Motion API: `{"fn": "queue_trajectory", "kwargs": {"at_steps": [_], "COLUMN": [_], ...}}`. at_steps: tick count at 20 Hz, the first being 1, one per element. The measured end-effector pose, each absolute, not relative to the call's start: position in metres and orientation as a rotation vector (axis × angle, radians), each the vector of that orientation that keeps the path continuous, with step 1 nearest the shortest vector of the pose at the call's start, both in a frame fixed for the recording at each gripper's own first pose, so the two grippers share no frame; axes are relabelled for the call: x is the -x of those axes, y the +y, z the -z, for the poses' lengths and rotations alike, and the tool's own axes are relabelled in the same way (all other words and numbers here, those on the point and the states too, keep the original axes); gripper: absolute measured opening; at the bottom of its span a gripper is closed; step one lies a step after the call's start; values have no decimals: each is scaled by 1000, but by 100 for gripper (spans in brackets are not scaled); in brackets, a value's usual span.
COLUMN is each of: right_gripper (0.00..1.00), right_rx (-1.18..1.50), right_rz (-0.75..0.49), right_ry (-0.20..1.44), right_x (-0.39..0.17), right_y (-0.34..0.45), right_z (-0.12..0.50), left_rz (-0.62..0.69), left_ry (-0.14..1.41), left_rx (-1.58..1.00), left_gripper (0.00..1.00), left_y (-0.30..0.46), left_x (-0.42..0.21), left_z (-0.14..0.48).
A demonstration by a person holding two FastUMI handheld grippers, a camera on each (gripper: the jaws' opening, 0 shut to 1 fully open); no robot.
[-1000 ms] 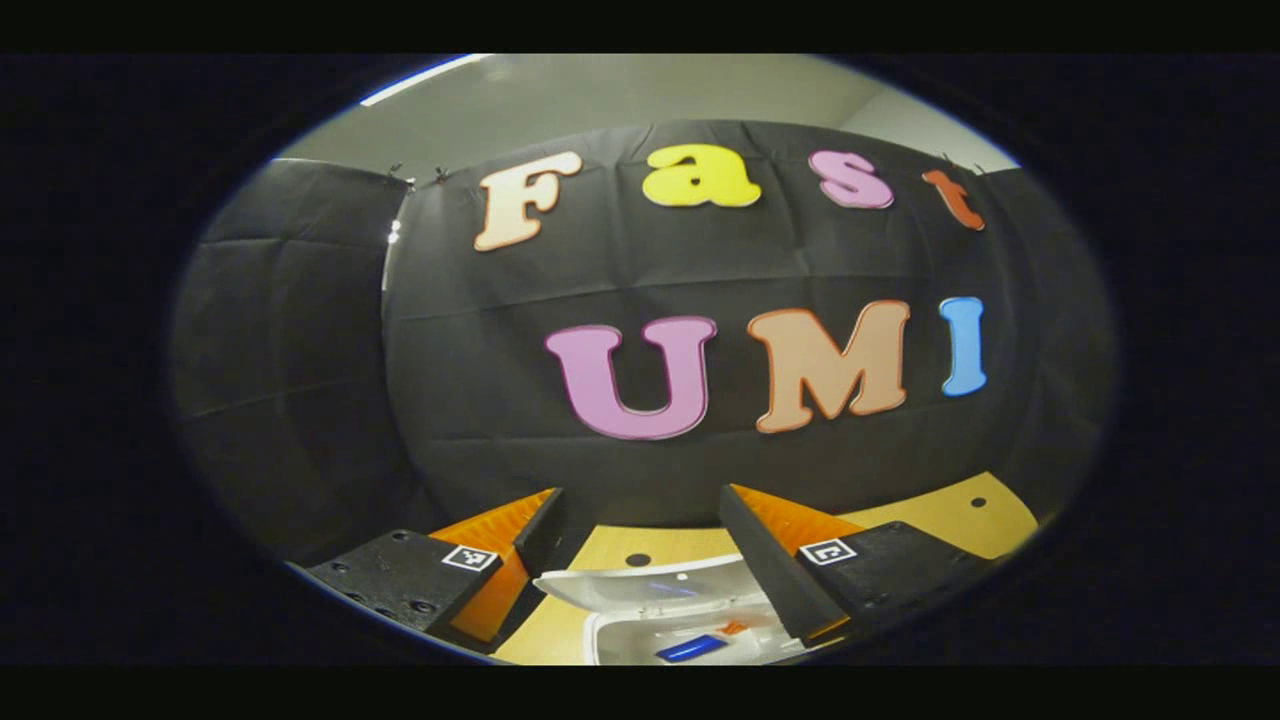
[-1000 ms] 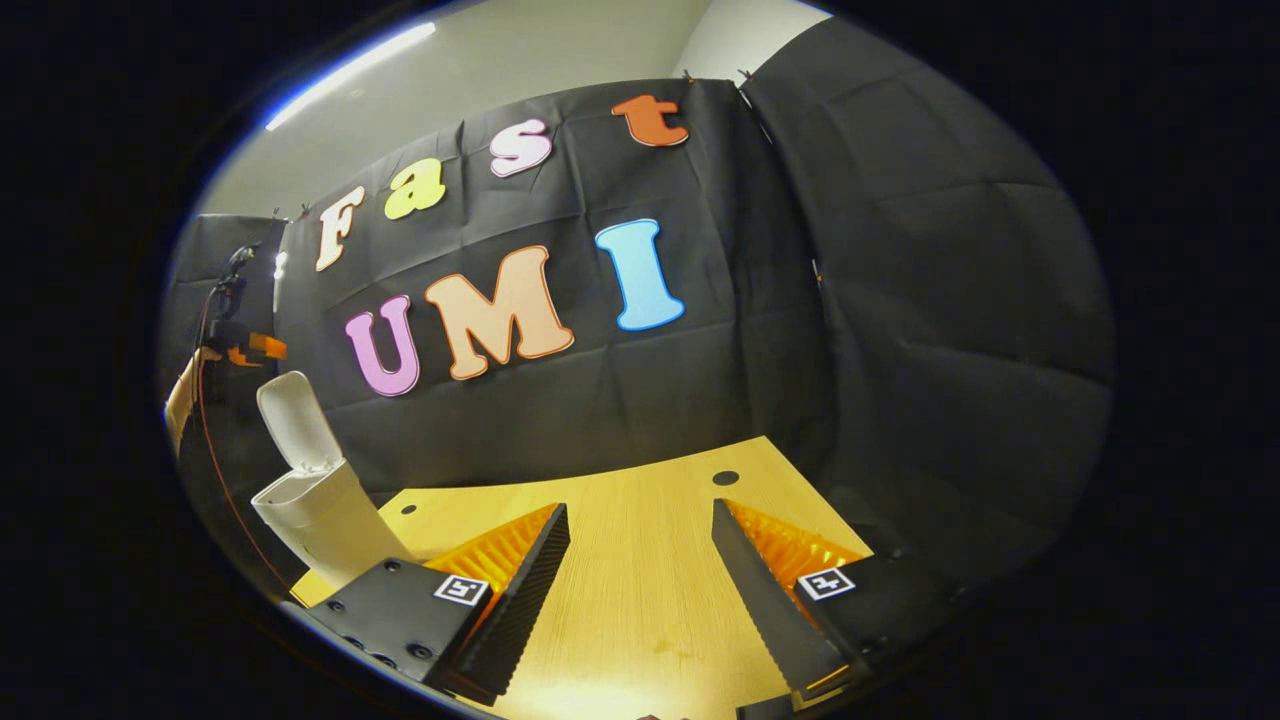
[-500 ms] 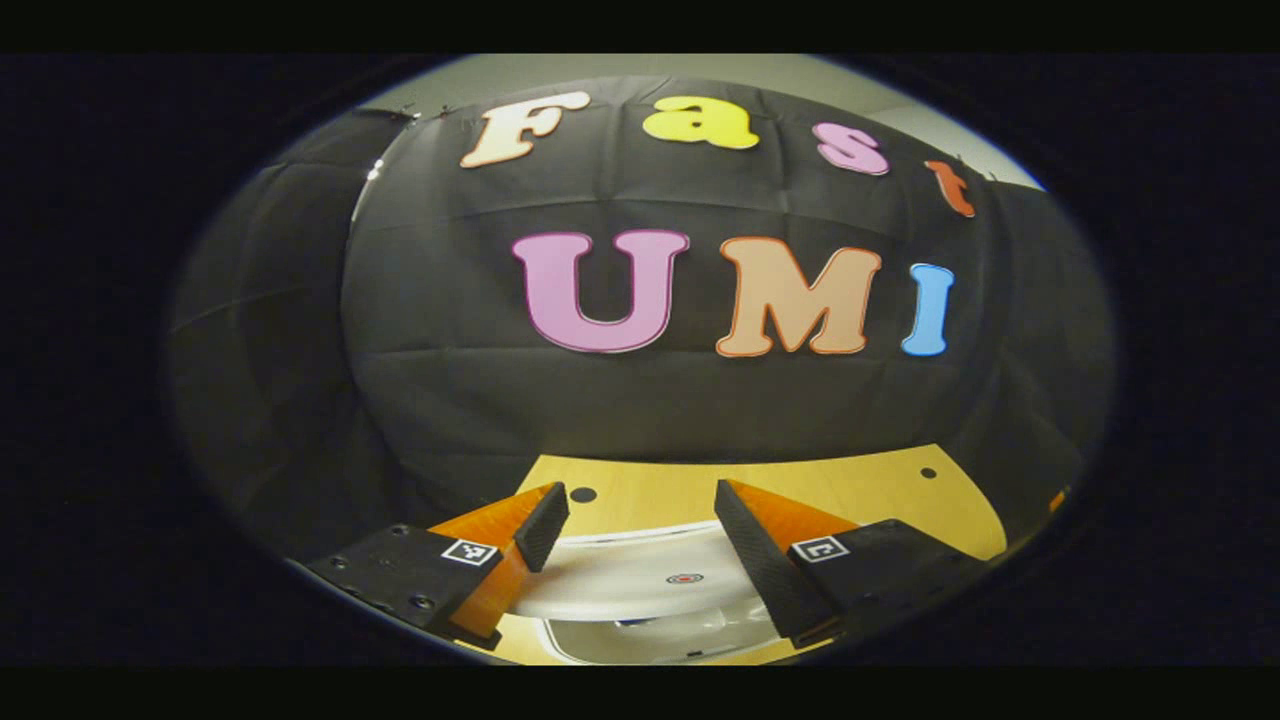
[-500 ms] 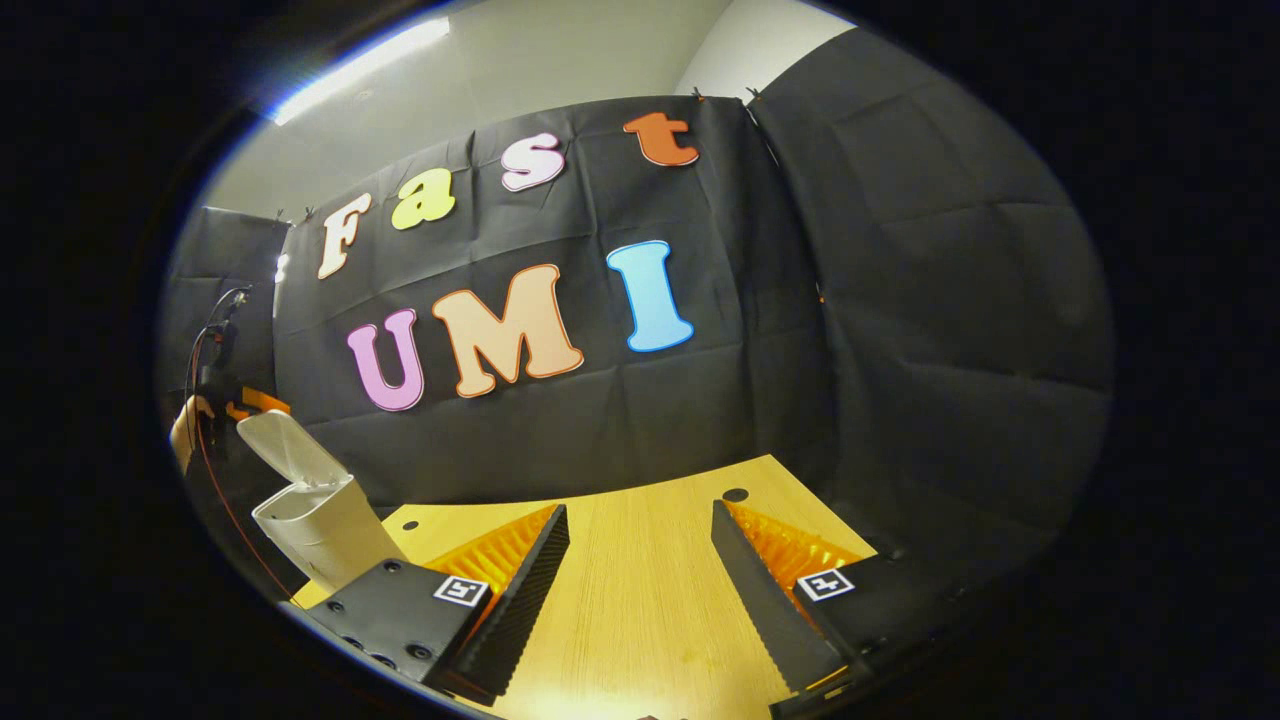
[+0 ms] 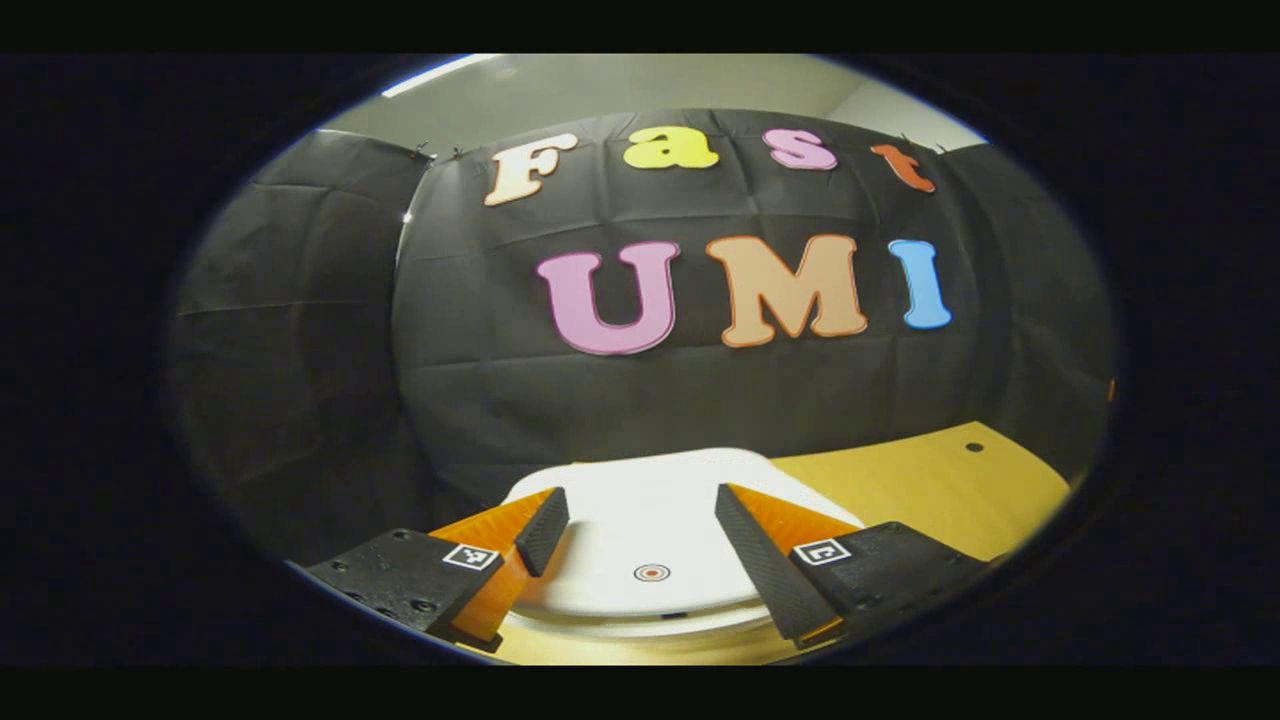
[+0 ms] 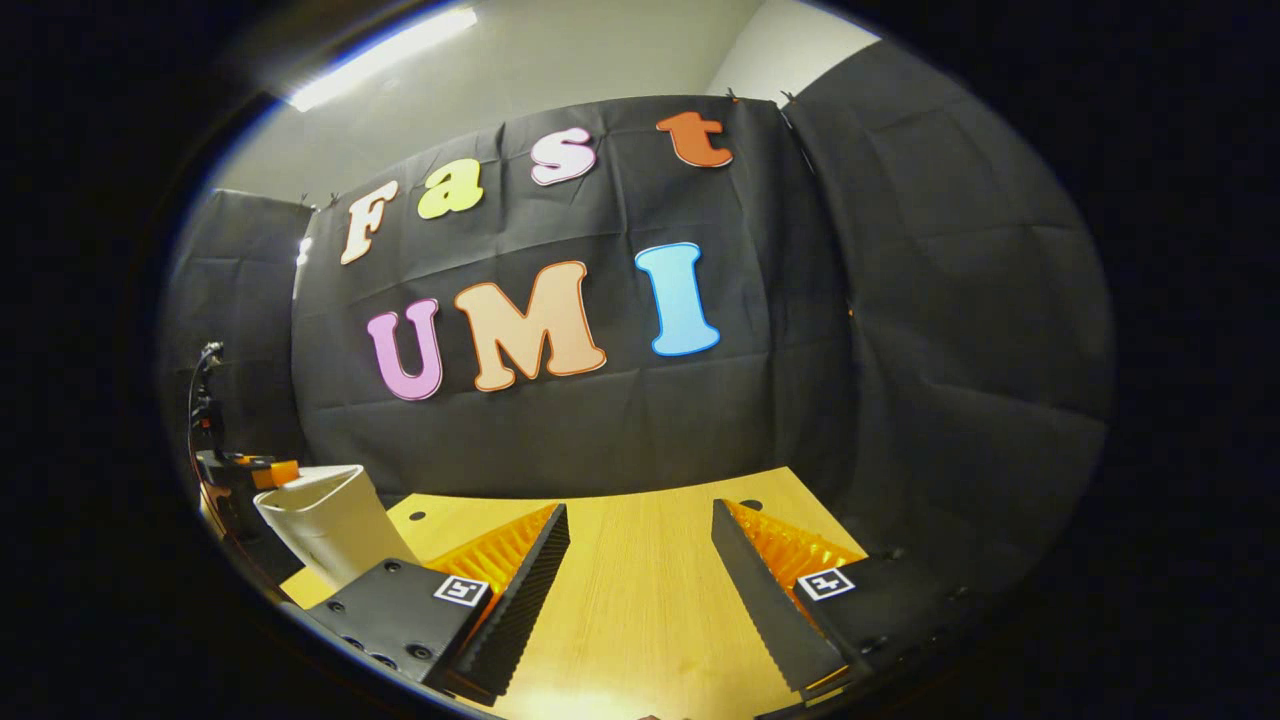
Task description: Press the lid of the desktop garbage bin to open it, pick up the crumpled paper on the desktop and throw it into the bin, then pick up the pop can on the desktop and drop it into the bin, and finally close the garbage bin lid.
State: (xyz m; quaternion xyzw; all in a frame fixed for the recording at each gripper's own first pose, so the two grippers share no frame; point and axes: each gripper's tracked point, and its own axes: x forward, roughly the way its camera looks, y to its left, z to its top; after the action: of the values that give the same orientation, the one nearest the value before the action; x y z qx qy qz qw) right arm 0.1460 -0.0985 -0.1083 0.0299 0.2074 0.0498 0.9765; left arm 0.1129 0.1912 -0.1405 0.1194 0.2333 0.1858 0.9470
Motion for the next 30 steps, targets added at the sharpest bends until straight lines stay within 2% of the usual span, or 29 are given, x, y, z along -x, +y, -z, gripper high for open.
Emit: {"fn": "queue_trajectory", "kwargs": {"at_steps": [1,2,3,5,6,7,11,13,15,17,19,20,22,23,24,26,29,30], "right_gripper": [96,96,96,96,96,96,96,96,96,96,96,96,96,96,96,96,96,96], "right_rx": [-50,-45,-44,-47,-50,-55,-73,-80,-92,-104,-114,-115,-111,-110,-118,-154,-183,-199], "right_rz": [-104,-107,-109,-113,-112,-113,-127,-132,-135,-129,-121,-119,-120,-120,-122,-134,-140,-150], "right_ry": [422,429,437,458,468,480,486,457,442,436,421,415,408,407,404,377,322,307], "right_x": [-144,-144,-144,-140,-138,-134,-125,-126,-129,-131,-132,-132,-132,-132,-132,-128,-121,-118], "right_y": [-100,-101,-102,-104,-105,-105,-104,-106,-109,-114,-117,-117,-115,-111,-107,-90,-62,-51], "right_z": [110,111,113,121,126,130,137,129,122,116,108,105,102,101,98,91,89,87], "left_rz": [-399,-407,-420,-443,-450,-450,-454,-449,-444,-490,-502,-513,-524,-526,-537,-568,-551,-509], "left_ry": [464,335,273,229,278,272,324,332,268,297,213,196,175,155,140,146,144,141], "left_rx": [-213,-189,-181,-199,-196,-191,-188,-213,-219,-212,-186,-173,-133,-111,-97,-92,-143,-148], "left_gripper": [92,94,92,93,90,95,91,93,92,90,92,87,92,96,92,92,92,92], "left_y": [191,190,193,191,192,192,192,191,190,198,196,197,193,186,179,162,123,106], "left_x": [-101,-110,-120,-117,-110,-111,-109,-109,-114,-108,-109,-108,-103,-95,-85,-64,-39,-38], "left_z": [146,131,127,137,144,145,148,148,134,132,107,96,85,71,58,46,36,36]}}
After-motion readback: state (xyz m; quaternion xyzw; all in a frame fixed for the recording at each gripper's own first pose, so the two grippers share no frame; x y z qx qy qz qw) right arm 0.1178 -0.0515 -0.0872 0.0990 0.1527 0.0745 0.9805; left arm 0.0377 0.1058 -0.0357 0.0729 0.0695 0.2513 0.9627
